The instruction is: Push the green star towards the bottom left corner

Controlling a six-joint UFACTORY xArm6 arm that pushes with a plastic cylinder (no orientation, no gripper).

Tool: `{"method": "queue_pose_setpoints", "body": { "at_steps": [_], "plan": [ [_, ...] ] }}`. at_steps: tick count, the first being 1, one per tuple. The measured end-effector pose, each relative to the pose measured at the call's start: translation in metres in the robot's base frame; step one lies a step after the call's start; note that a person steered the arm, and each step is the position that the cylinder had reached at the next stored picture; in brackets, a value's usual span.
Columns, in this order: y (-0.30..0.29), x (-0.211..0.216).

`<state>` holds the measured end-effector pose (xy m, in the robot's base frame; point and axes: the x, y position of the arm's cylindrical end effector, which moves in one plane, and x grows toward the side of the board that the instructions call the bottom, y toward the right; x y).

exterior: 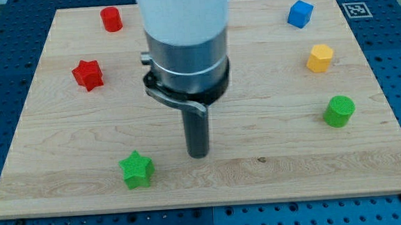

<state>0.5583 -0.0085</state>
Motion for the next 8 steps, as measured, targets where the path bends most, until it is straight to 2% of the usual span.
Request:
{"method": "queue_pose_setpoints", "body": {
  "at_steps": [1, 3, 5, 6, 7, 8],
  "plan": [
    [-0.01, 0.03],
    [-0.106, 0.044],
    [-0.034, 0.029],
    [-0.061, 0.015],
    [-0.113, 0.023],
    [-0.132, 0.023]
  ]
}}
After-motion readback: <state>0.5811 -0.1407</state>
